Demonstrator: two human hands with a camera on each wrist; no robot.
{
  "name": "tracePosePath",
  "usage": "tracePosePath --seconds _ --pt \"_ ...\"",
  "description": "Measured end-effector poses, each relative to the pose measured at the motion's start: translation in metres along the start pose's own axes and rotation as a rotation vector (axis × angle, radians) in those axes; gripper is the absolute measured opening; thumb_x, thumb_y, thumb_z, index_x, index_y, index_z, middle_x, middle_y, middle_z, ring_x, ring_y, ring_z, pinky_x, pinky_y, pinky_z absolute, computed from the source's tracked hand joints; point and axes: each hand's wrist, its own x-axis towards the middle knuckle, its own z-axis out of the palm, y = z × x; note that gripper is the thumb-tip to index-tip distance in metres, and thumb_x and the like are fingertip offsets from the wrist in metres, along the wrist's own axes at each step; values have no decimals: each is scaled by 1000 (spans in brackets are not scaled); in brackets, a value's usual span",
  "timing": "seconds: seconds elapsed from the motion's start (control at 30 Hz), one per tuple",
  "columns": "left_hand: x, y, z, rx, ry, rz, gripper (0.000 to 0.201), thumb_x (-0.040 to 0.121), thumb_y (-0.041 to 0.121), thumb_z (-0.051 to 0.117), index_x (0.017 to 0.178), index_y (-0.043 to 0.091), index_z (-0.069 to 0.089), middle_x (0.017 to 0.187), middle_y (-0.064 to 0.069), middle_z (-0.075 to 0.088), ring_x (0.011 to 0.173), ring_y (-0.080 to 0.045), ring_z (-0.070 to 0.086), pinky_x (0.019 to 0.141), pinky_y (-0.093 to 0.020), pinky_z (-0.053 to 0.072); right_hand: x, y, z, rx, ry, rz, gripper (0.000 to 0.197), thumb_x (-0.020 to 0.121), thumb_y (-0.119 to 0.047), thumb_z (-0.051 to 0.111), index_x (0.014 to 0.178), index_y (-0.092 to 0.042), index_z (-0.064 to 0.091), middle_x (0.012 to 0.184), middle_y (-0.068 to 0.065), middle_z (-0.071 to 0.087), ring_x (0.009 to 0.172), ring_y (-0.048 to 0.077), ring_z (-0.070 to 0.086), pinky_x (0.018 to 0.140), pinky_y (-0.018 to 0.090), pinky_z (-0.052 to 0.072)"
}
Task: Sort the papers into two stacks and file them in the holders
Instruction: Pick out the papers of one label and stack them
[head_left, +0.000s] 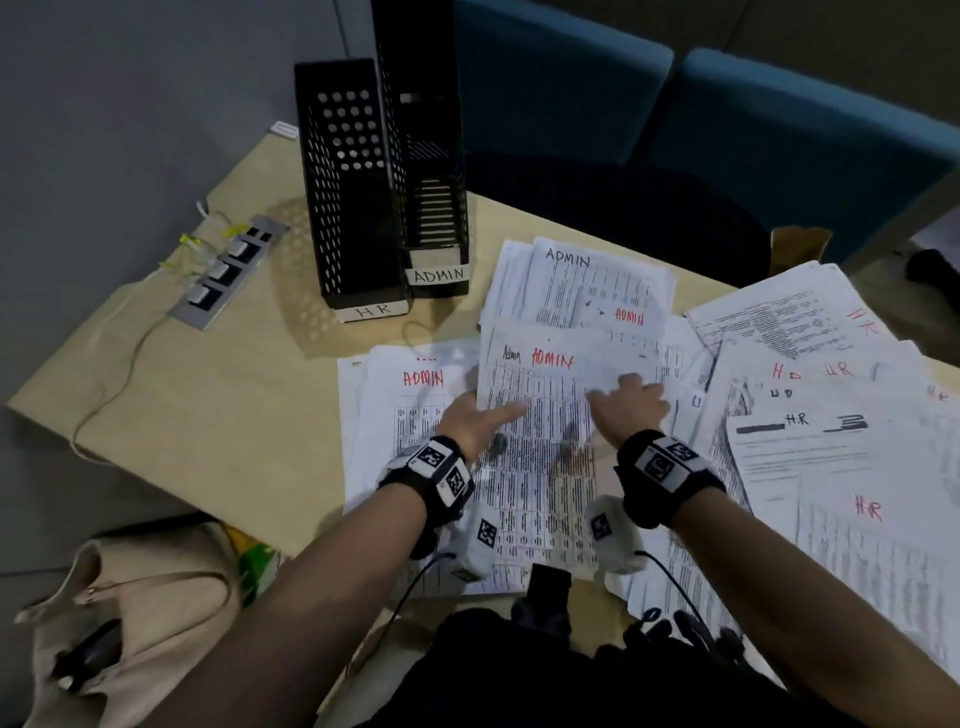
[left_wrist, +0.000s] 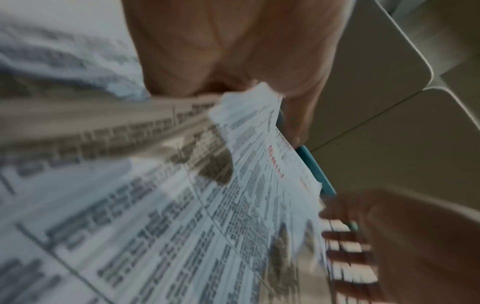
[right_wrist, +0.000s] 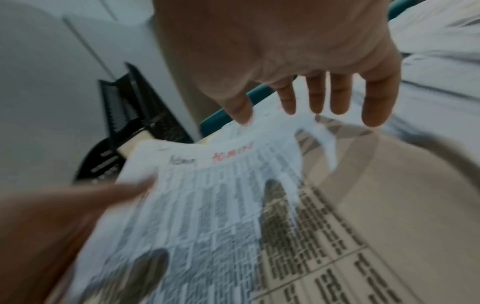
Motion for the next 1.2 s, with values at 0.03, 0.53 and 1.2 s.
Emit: tracePosePath --seconds 0.03,0.53,1.2 --pt "1 -2 4 37 28 18 52 88 22 66 136 16 49 120 -5 63 104 -24 64 83 -34 52 4 7 -3 5 -2 64 60 90 -29 49 142 -4 32 144 23 30 133 40 31 109 48 32" --pt "-26 -66 -92 320 562 -356 48 82 17 58 128 6 50 138 -19 35 124 -40 38 105 -44 38 -23 -25 68 290 -407 -94 58 78 -20 66 127 4 45 95 12 60 72 23 58 45 20 42" --pt "-27 6 -9 362 141 147 19 87 10 54 106 8 55 106 -16 60 79 -22 58 64 -36 52 -27 19 4 295 -83 -23 40 83 -3 57 122 4 47 107 17 55 89 28 52 62 25 43"
